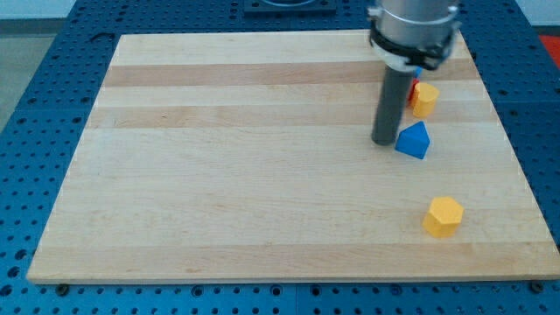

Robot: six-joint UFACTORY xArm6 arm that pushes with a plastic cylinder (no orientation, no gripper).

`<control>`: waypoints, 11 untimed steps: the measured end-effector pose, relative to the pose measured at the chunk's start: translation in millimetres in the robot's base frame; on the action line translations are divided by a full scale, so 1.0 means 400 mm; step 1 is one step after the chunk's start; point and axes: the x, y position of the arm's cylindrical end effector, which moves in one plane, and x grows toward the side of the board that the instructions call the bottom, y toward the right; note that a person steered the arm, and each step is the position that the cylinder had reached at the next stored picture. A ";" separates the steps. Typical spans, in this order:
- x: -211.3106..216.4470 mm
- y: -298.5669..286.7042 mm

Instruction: Slide the blue triangle to the top of the yellow hexagon

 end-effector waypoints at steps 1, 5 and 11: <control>0.045 0.028; -0.003 0.090; 0.114 0.107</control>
